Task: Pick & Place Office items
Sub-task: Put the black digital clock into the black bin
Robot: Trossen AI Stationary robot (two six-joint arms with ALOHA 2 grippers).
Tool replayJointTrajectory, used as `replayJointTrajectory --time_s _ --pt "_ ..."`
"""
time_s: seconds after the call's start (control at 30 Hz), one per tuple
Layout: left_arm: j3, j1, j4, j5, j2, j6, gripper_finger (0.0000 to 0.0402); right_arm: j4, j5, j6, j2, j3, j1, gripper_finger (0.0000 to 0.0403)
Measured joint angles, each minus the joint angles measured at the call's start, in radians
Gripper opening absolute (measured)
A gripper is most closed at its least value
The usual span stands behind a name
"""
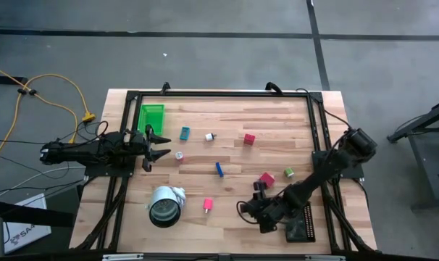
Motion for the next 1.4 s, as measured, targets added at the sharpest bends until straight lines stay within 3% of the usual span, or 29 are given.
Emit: replayJointTrajectory --time_s 0.2,0.53,0.7,1.03,1.4 --pt "0.000 0.000 0.003 0.000 0.000 0.000 0.0196 -0.116 0.042 0.016 -0.085 0.000 0.051 0.0145" --pt "0.000 0.000 0.003 0.000 0.000 0.000 0.0196 -0.350 0.109 0.199 -0.174 0.000 0.192 0.0157" --pt "0.000 0.000 0.003 0.000 0.000 0.000 0.0196 -0.453 0.119 0.339 -0.181 0.000 0.287 0.0143" --pt "0.000 0.000 0.003 0.000 0.000 0.000 0.0196 -0.594 0.193 0.632 -0.181 0.000 0.493 0.0154" --pt "0.000 0.000 0.003 0.000 0.000 0.000 0.0196 -0.635 0.194 0.821 -0.181 -0.044 0.590 0.0162"
